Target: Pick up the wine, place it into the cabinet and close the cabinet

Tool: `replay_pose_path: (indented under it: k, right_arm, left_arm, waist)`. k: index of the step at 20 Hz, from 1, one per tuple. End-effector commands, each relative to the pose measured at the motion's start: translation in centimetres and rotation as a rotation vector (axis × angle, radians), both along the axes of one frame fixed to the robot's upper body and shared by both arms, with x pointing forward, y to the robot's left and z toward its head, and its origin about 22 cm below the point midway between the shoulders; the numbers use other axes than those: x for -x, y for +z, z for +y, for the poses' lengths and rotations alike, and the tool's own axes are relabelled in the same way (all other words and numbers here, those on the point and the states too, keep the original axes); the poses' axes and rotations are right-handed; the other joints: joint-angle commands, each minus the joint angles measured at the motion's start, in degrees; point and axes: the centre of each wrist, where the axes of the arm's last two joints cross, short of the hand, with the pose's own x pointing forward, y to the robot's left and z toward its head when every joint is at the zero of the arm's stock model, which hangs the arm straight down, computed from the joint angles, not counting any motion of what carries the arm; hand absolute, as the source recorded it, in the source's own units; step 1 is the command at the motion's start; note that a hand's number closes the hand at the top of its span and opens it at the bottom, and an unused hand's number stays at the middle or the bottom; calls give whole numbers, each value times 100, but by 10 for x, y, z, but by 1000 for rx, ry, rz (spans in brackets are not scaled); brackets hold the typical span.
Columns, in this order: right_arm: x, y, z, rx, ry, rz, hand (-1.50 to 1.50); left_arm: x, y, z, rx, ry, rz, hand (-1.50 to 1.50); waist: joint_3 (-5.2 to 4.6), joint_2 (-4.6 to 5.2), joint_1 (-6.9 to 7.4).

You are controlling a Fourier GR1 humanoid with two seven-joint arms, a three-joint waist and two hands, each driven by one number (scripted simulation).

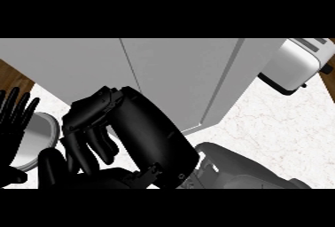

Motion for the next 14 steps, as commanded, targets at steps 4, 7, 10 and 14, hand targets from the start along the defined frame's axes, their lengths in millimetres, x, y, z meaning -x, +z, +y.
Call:
replay_pose_path:
  k: [4, 7, 10, 14]
  right_arm:
    - [-56, 7, 10, -41, -13, 96, 150]
    - [-67, 1, 11, -74, -60, 123, 150]
    - [-93, -26, -5, -61, -76, 160, 150]
    - [-120, -37, -23, -20, -113, 127, 150]
  left_arm:
    - [2, 7, 26, -18, 47, 17, -150]
    - [-13, 8, 5, -7, 52, 8, -150]
    - [2, 3, 26, -15, 49, -1, -150]
    - [-10, 2, 4, -28, 54, 7, -150]
  waist:
    - [-17, 18, -94]
    - [-16, 12, -126]
    - [-16, 20, -132]
    - [-14, 21, -154]
